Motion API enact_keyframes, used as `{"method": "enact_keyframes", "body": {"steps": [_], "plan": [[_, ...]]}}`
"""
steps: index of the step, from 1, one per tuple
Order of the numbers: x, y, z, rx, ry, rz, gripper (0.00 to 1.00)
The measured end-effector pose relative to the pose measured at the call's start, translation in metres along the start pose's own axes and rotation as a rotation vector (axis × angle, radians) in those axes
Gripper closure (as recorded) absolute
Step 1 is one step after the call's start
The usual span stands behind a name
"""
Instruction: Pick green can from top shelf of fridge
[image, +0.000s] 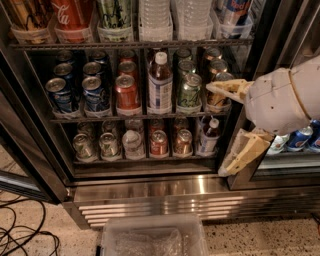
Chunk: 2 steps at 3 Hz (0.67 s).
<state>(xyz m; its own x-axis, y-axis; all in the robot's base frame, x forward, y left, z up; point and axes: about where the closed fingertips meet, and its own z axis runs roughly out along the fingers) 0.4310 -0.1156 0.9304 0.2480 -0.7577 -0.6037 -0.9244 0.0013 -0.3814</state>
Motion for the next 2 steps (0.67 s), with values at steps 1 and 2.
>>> {"method": "enact_keyframes", "body": {"steps": [1, 2], "plan": [[-0.005, -0.001, 0.012, 0.056, -0.043, 0.034, 0.00], [-0.025, 0.008, 0.051, 0.137, -0.163, 0.103, 0.00]]}}
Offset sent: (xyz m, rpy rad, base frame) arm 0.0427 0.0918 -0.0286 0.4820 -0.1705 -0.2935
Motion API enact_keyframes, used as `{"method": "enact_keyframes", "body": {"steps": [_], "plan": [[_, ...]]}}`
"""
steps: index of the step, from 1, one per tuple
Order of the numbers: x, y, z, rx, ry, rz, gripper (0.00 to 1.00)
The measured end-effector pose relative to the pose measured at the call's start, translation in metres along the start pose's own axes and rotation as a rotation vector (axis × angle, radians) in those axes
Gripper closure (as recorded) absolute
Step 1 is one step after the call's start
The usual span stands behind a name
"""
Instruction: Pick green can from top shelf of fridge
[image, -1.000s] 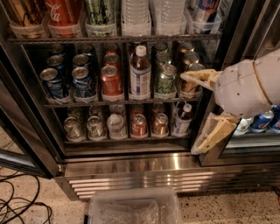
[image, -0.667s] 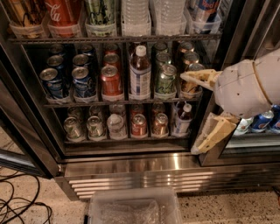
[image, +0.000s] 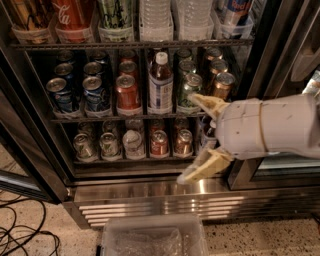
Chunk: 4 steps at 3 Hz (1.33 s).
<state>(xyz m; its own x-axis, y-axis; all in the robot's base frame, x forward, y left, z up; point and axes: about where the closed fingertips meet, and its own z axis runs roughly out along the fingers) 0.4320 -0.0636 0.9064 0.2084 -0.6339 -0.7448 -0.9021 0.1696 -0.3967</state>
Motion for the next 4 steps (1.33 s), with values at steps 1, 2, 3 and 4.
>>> {"method": "enact_keyframes", "body": {"steps": [1, 2, 3, 4], "plan": [[-0.014, -0.004, 0.035, 0.104, -0.113, 0.043, 0.00], [-0.023, -0.024, 0.056, 0.216, -0.224, 0.049, 0.00], [-0.033, -0.040, 0.066, 0.324, -0.305, 0.028, 0.00], [-0.058, -0.045, 0.076, 0.361, -0.350, -0.074, 0.00]]}}
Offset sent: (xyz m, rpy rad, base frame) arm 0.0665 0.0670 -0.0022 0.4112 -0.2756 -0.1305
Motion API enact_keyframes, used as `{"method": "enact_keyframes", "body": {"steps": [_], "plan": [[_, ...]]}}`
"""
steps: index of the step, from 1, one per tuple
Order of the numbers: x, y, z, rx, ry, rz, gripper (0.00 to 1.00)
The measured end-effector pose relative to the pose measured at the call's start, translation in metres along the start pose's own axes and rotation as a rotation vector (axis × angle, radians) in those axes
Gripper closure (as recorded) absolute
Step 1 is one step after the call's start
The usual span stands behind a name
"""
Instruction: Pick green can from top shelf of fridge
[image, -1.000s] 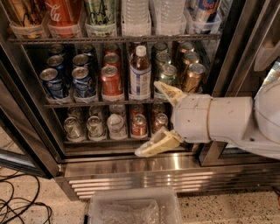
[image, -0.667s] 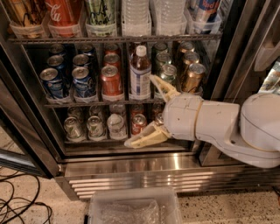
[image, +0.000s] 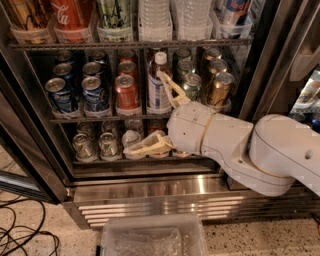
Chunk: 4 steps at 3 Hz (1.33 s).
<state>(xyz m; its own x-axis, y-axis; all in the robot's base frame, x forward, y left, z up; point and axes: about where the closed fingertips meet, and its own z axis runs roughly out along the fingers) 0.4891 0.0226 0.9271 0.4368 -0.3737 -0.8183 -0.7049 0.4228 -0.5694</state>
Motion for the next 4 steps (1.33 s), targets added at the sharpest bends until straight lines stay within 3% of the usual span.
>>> {"method": "enact_keyframes", "body": {"steps": [1, 2, 3, 4], "plan": [[-0.002, 0.003, 0.003, 0.006, -0.004, 0.003, 0.00], [0.002, 0.016, 0.016, 0.040, -0.035, 0.047, 0.00], [0.010, 0.032, 0.030, 0.102, -0.066, 0.104, 0.00], [-0.005, 0.048, 0.049, 0.153, -0.115, 0.088, 0.00]]}}
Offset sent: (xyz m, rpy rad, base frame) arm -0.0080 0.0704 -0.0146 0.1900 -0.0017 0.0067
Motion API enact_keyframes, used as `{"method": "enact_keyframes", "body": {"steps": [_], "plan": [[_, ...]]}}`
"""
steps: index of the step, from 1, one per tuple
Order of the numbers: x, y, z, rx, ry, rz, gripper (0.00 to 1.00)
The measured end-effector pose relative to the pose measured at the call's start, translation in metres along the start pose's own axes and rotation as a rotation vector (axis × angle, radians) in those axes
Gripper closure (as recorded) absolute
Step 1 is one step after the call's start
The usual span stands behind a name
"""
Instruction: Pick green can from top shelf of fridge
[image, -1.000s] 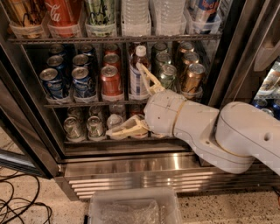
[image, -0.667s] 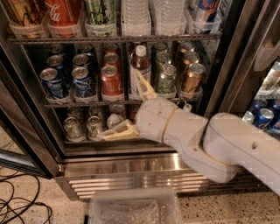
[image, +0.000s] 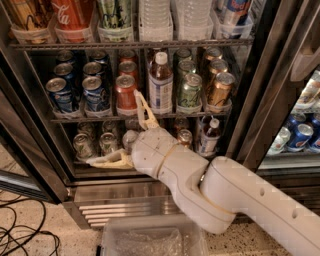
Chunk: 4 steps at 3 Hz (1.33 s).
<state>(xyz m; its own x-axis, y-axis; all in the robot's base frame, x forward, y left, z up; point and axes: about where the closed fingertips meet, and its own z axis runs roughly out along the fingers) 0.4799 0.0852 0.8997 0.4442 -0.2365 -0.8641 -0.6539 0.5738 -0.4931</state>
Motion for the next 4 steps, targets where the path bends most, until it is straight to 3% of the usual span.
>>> {"method": "enact_keyframes", "body": {"steps": [1, 2, 3, 4], "plan": [[-0.037, 0.021, 0.020, 0.020, -0.086, -0.066, 0.00], [-0.079, 0.041, 0.043, 0.049, -0.193, -0.053, 0.00], [-0.110, 0.072, 0.057, 0.072, -0.272, 0.015, 0.00], [-0.104, 0.064, 0.065, 0.130, -0.238, -0.027, 0.00]]}}
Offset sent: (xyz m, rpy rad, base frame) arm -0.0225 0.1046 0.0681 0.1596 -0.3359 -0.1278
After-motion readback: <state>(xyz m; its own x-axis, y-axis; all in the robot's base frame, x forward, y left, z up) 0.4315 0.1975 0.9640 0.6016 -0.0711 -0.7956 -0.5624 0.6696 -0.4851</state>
